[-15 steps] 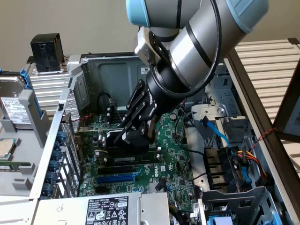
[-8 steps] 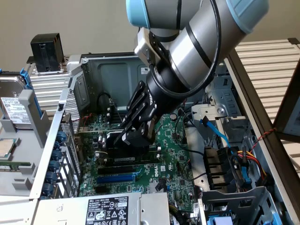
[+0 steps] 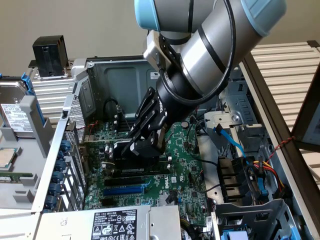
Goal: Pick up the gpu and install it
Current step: 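Insert the gpu into the slot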
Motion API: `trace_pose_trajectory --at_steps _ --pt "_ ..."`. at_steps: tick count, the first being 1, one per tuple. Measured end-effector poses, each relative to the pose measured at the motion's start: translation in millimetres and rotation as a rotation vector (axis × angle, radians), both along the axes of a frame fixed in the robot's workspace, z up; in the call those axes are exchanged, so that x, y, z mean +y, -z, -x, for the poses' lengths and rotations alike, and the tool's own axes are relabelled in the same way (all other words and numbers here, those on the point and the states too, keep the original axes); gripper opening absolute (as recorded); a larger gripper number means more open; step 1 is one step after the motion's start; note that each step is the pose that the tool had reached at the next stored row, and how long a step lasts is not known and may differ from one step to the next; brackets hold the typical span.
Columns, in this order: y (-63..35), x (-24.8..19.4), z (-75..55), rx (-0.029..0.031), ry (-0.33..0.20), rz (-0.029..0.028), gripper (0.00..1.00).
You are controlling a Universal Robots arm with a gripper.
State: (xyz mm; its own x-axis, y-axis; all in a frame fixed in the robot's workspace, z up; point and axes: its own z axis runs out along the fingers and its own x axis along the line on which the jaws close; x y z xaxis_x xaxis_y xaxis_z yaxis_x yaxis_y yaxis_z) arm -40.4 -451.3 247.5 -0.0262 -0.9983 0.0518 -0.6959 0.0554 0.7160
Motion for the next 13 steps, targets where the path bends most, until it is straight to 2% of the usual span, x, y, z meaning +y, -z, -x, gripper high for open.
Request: trace_pose_trajectory --at_steps 6,10,13 --pt "3.8 -0.4 0.1 -0.0016 0.0 0.0006 0.27" --pt "6.5 -2.3 0.3 -0.0016 0.0 0.0003 0.27" --pt "8.0 -3.9 0.9 -0.0016 0.0 -0.0044 0.27"
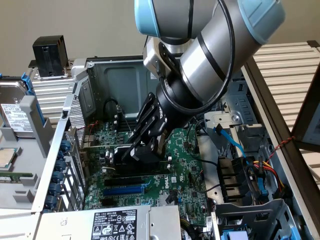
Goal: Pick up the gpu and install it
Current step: 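Insert the gpu into the slot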
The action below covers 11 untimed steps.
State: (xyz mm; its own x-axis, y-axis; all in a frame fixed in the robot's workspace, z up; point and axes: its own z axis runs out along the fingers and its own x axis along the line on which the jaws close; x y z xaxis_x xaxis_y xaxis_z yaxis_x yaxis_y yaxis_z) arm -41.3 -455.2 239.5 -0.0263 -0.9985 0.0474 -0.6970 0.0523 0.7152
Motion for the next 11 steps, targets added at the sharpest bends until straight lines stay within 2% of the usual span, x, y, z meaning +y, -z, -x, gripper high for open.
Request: trace_pose_trajectory --at_steps 4,6,8,11 --pt "1.7 -2.0 1.3 -0.0003 0.0 -0.0163 0.27" --pt "2.6 -3.1 2.7 -0.0024 0.0 -0.0232 0.27" --pt "3.2 -4.1 3.5 -0.0077 0.0 -0.0283 0.27" --pt "3.6 -4.7 4.3 -0.0203 0.0 -0.0349 0.27"
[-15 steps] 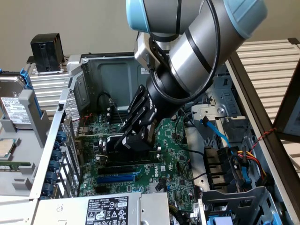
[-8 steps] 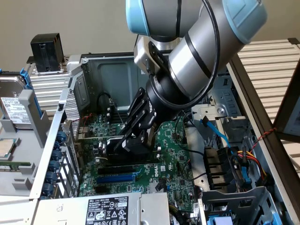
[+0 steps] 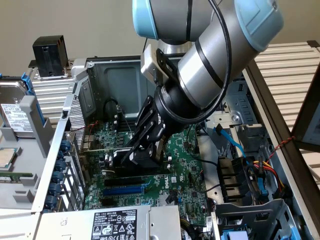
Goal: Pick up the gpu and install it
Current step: 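Insert the gpu into the slot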
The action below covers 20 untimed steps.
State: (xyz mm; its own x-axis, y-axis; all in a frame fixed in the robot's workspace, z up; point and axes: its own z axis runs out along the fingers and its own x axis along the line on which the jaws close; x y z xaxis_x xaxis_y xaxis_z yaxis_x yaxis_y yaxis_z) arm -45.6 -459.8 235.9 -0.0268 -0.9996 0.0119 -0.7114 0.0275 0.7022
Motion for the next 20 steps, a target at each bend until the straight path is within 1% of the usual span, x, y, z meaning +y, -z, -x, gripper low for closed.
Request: trace_pose_trajectory --at_steps 2,5,9,12,15,20 --pt "0.2 0.0 1.8 -0.0048 0.0 -0.0026 0.27" --pt "0.0 -0.3 3.0 -0.014 0.0 -0.0052 0.27" --pt "0.0 -1.4 3.2 -0.0172 0.001 -0.0067 0.27" --pt "0.0 -2.0 3.3 -0.0217 0.002 -0.0086 0.27" --pt "0.1 -2.5 3.6 -0.0267 0.003 -0.0103 0.27" --pt "0.1 -3.0 4.1 -0.0385 0.003 -0.0114 0.27"
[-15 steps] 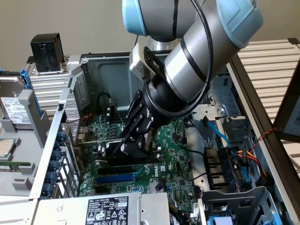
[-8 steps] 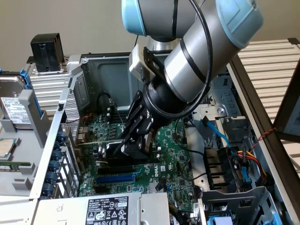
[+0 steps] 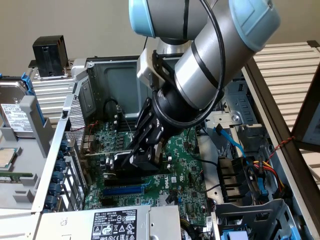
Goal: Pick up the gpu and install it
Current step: 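Insert the gpu into the slot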
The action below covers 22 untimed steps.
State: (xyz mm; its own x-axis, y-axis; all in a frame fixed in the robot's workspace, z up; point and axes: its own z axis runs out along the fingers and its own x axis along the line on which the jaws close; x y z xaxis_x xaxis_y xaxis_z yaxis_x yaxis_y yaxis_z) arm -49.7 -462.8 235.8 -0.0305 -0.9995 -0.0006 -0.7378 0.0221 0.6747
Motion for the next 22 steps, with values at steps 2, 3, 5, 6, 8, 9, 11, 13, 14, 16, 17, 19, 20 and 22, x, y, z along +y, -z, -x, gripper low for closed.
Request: trace_pose_trajectory --at_steps 2,3,5,6,8,9,11,13,14,16,17,19,20,22 --pt "0.0 -0.2 0.3 -0.001 0.0 -0.0003 0.27" --pt "0.0 -0.6 0.4 -0.0011 0.0 -0.0004 0.27" --pt "0.1 -0.9 0.9 -0.0011 0.002 -0.0004 0.27" --pt "0.1 -1.3 0.9 -0.001 0.003 -0.0005 0.27" --pt "0.2 -2.0 1.2 -0.0009 0.009 -0.0005 0.27" --pt "0.2 -2.3 1.3 -0.001 0.013 -0.0004 0.27" --pt "0.4 -2.9 1.5 -0.001 0.02 -0.0005 0.27" --pt "0.6 -4.2 1.6 -0.0008 0.022 -0.0005 0.27" --pt "0.6 -4.9 1.7 -0.0007 0.022 -0.0004 0.27" --pt "0.8 -6.4 1.8 -0.0004 0.023 -0.0004 0.27" --pt "1.0 -6.6 1.9 -0.0003 0.024 -0.0005 0.27" --pt "1.4 -6.8 2.0 -0.0001 0.027 -0.0005 0.27" --pt "1.5 -7.0 2.1 0.0001 0.029 -0.0004 0.27" --pt "2.0 -7.1 2.5 0.0014 0.032 -0.0004 0.27"
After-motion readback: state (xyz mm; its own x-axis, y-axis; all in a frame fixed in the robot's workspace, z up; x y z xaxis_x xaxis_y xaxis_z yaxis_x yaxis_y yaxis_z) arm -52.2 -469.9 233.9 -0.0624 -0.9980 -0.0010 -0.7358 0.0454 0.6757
